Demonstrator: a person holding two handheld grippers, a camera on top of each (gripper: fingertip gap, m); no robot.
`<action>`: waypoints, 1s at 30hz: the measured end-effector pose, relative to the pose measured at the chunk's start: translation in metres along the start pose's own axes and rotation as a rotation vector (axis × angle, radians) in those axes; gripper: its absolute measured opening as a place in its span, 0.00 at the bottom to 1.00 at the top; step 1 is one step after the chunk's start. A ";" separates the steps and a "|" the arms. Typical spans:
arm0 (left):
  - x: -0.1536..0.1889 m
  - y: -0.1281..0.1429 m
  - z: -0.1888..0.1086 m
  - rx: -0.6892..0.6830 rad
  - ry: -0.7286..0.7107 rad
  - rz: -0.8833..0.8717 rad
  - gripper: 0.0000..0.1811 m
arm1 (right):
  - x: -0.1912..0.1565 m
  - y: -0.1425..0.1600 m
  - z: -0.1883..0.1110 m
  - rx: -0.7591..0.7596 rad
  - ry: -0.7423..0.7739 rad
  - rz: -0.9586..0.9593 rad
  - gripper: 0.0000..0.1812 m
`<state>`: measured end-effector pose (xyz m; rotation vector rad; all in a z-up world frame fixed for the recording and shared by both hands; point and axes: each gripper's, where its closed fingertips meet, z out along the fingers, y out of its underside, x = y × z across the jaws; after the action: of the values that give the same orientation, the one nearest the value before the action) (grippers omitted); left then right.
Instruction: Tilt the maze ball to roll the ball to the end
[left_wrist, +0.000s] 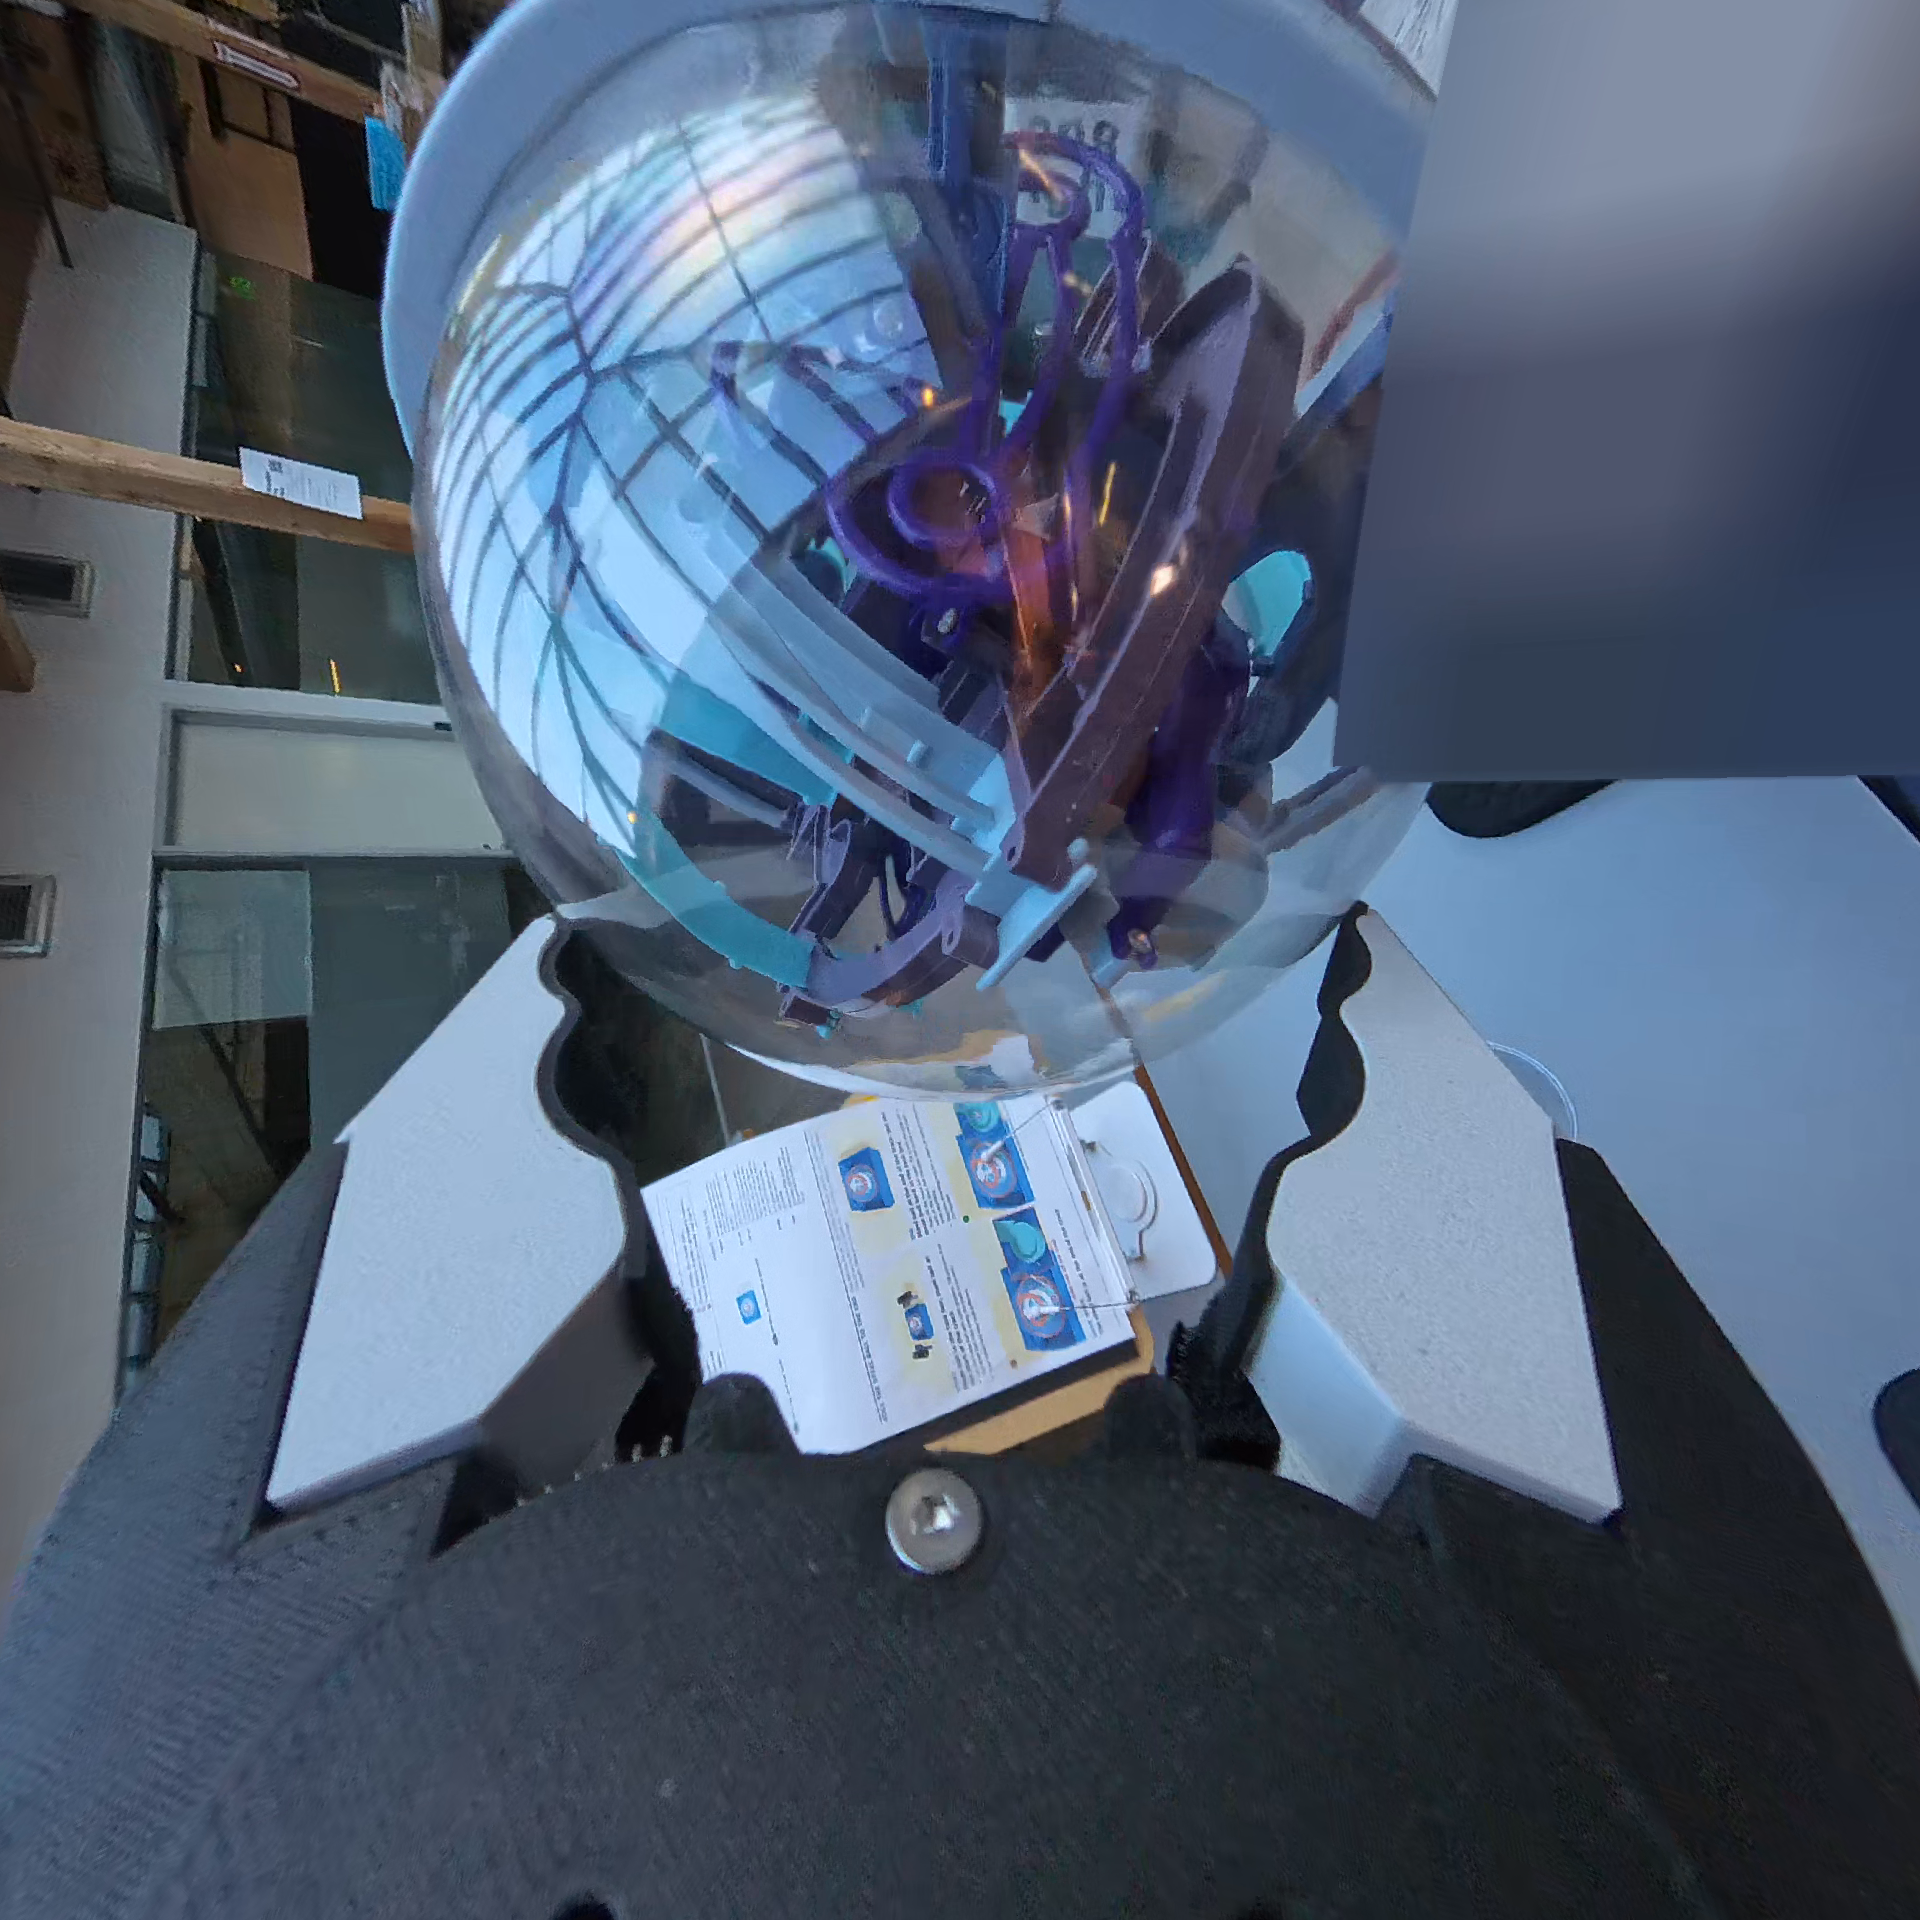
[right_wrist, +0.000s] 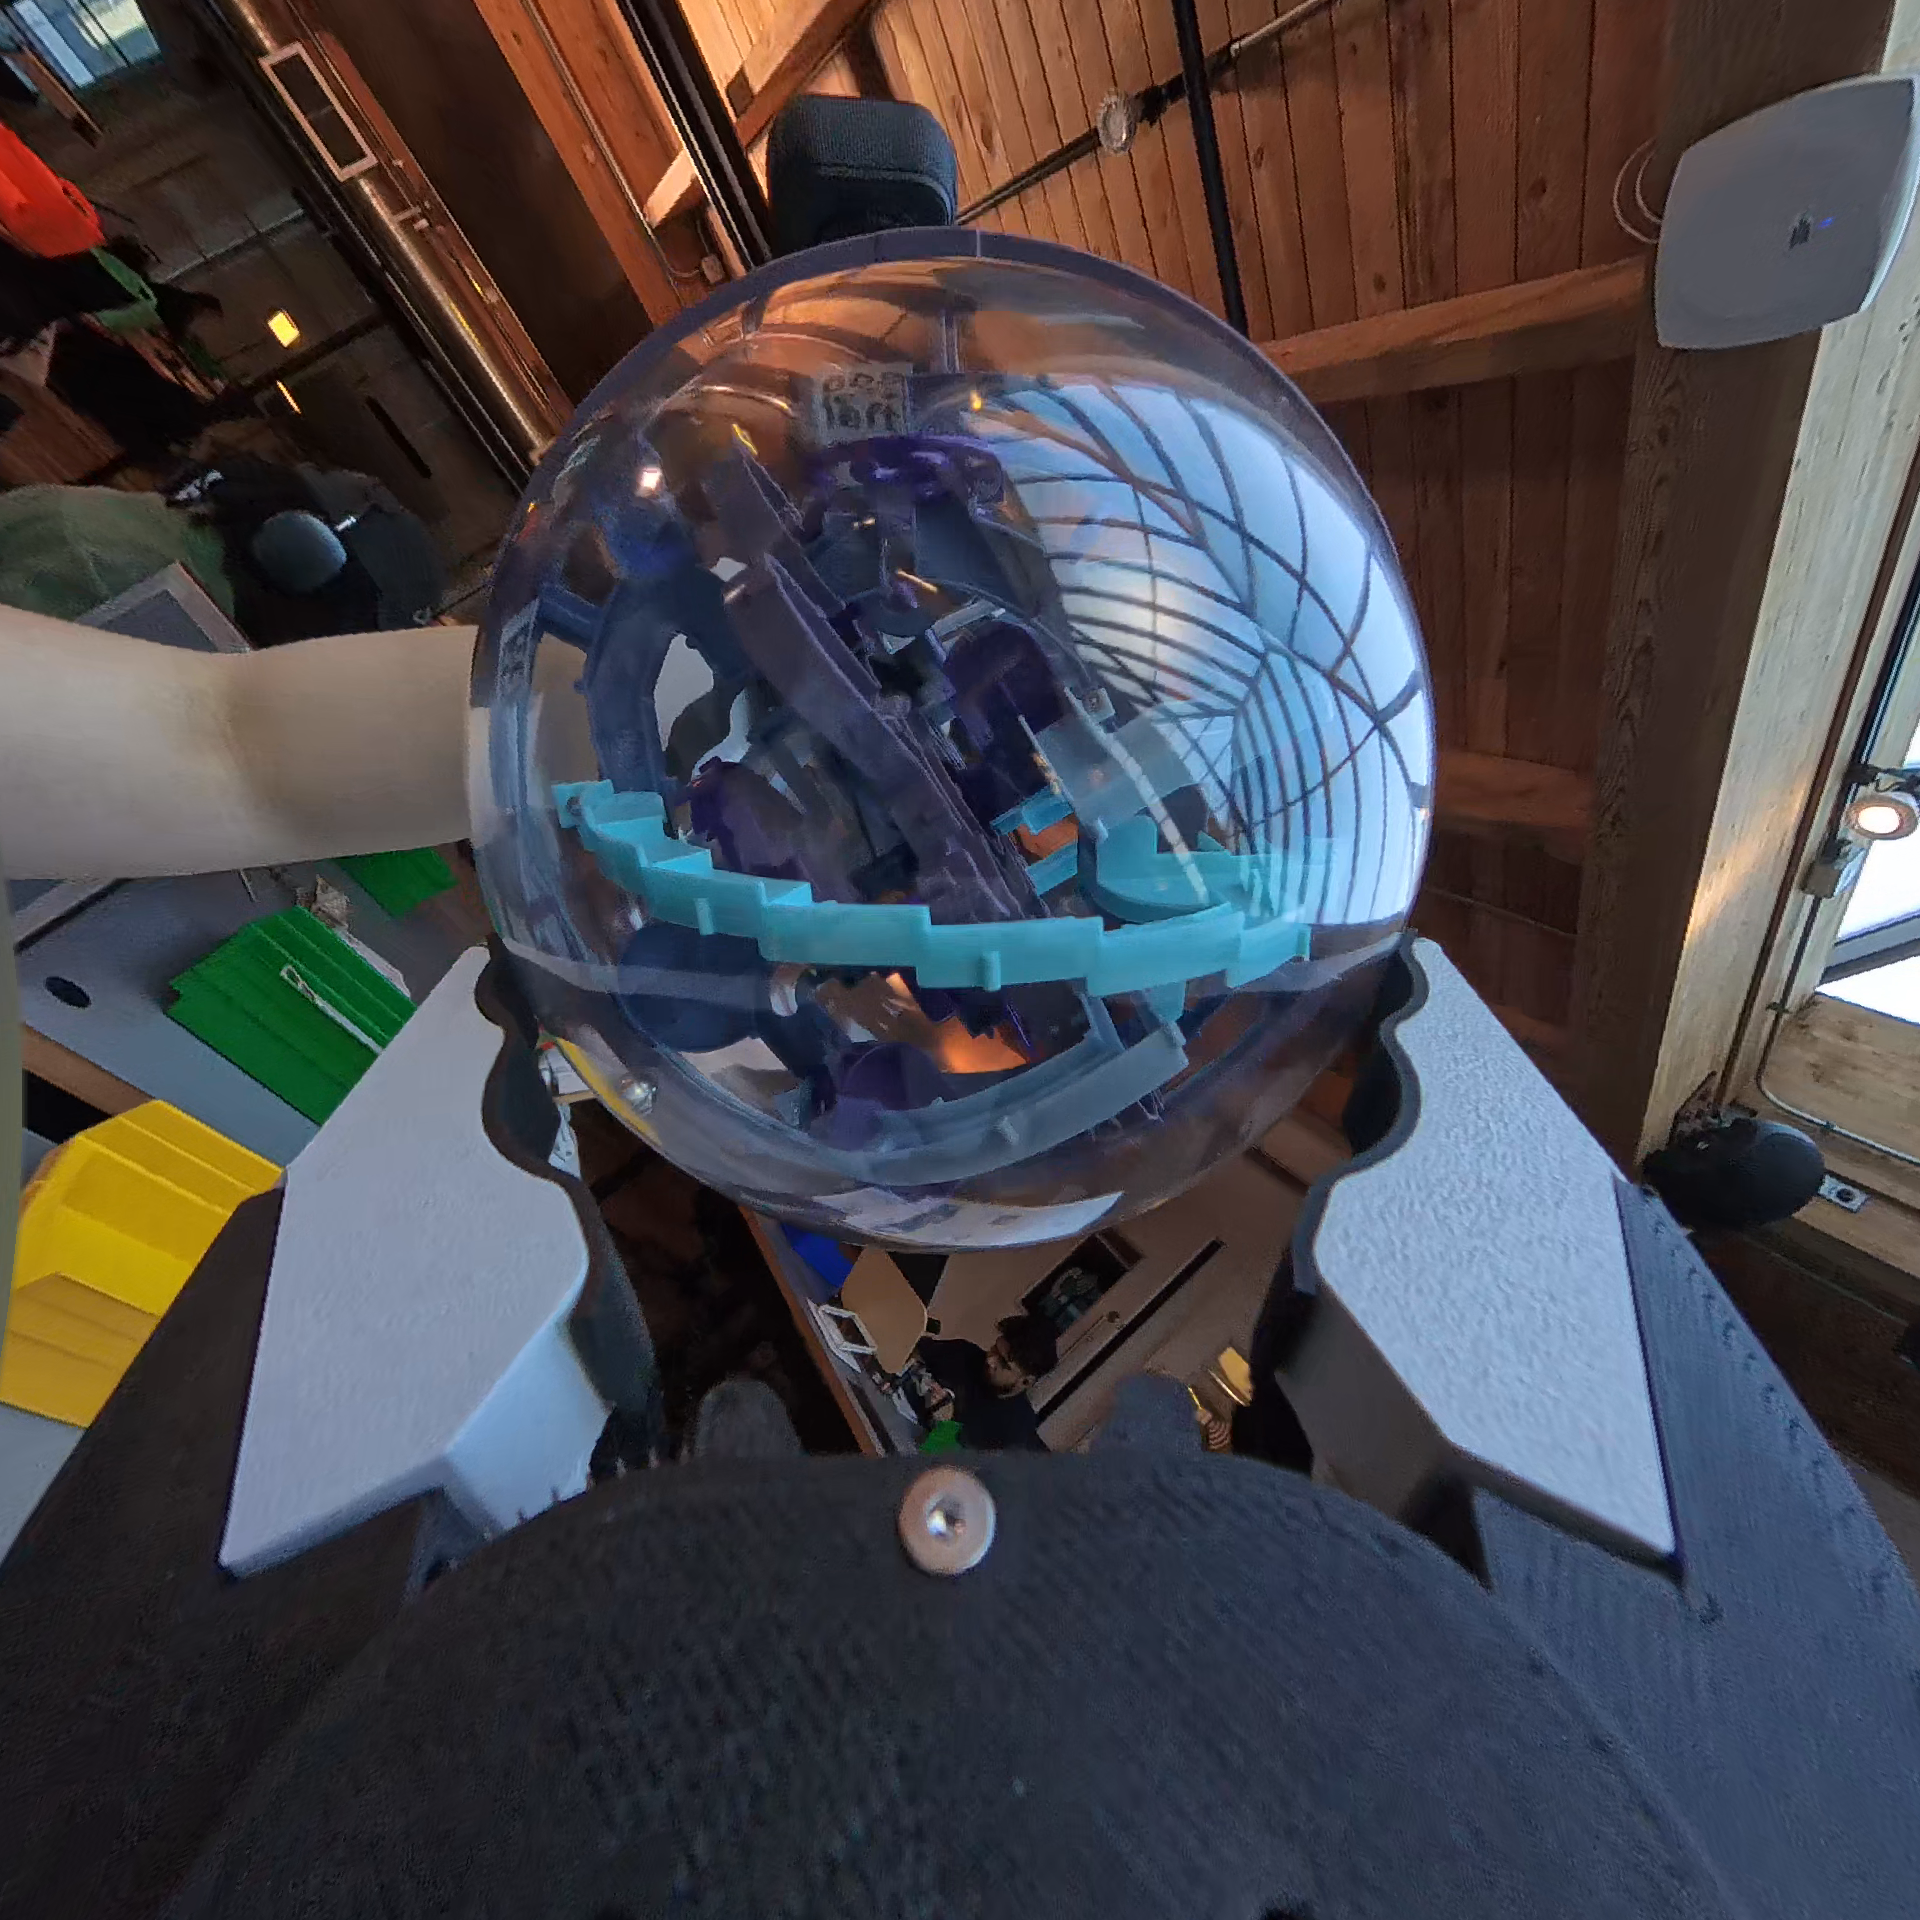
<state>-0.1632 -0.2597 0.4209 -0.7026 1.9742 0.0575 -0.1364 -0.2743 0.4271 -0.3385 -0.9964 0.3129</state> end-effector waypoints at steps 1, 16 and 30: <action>0.002 -0.001 0.000 0.013 -0.006 0.009 0.75 | -0.002 -0.002 -0.001 -0.008 -0.003 -0.015 0.86; 0.032 -0.004 0.015 0.349 -0.069 -0.017 0.80 | -0.031 -0.010 -0.007 -0.080 -0.013 -0.084 0.85; 0.094 0.061 0.040 0.521 -0.189 -0.113 0.80 | -0.097 0.121 -0.019 -0.227 -0.114 0.127 0.85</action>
<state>-0.1929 -0.2385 0.3077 -0.4439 1.6635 -0.4299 -0.1815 -0.2068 0.2929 -0.5970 -1.1277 0.3377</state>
